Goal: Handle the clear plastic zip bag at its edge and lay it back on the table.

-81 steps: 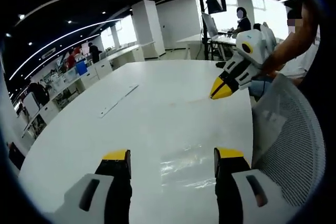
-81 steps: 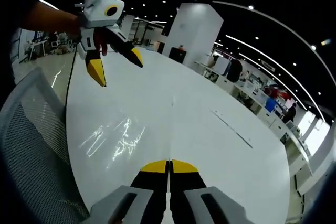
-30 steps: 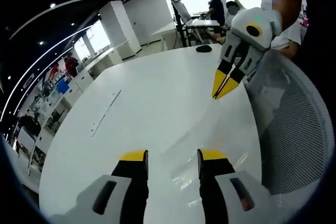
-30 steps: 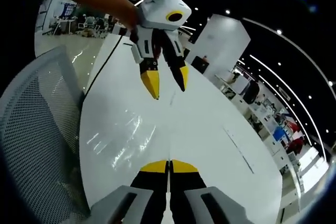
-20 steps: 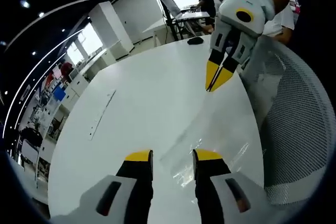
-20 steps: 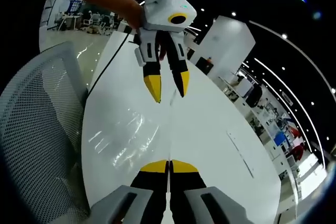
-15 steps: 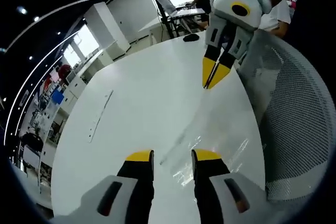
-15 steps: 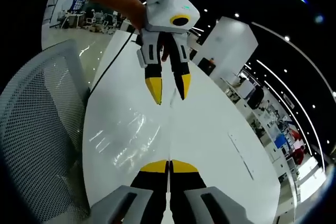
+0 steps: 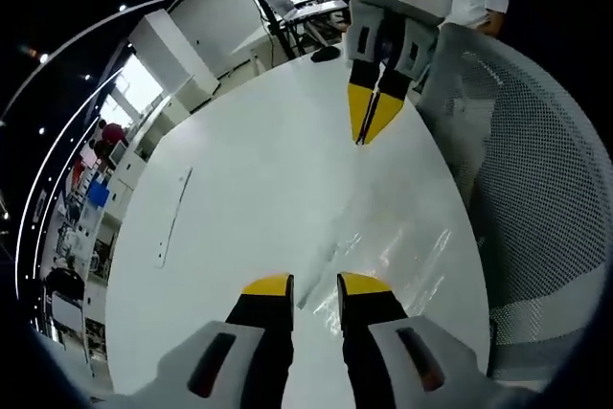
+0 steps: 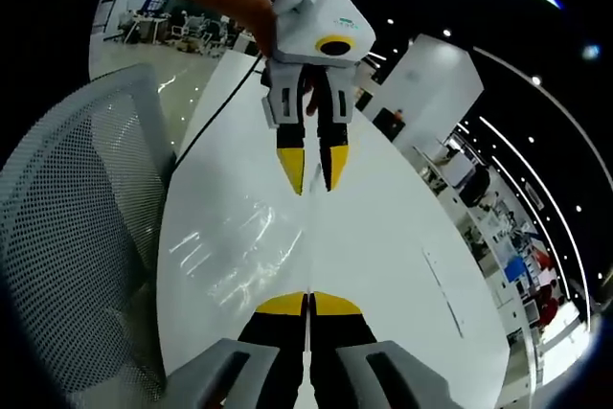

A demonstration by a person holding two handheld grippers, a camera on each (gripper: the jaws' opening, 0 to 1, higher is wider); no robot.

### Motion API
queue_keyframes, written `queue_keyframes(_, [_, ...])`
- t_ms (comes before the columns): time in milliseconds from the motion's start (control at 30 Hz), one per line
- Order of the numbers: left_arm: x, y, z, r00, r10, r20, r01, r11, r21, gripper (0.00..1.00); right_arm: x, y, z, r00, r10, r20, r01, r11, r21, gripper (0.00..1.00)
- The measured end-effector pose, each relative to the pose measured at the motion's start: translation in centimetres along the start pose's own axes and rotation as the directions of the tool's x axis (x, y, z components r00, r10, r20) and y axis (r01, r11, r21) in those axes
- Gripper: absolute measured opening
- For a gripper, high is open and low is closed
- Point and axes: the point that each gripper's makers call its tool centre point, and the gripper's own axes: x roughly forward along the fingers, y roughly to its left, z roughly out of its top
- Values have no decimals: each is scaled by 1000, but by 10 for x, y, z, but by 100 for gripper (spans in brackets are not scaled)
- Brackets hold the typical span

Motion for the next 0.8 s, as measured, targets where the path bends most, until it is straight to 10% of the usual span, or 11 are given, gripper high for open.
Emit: queue_keyframes(800, [-4, 2, 3, 999, 25, 24, -25, 1000, 6, 0, -3, -9, 4, 999, -32, 19, 31, 998, 60, 2])
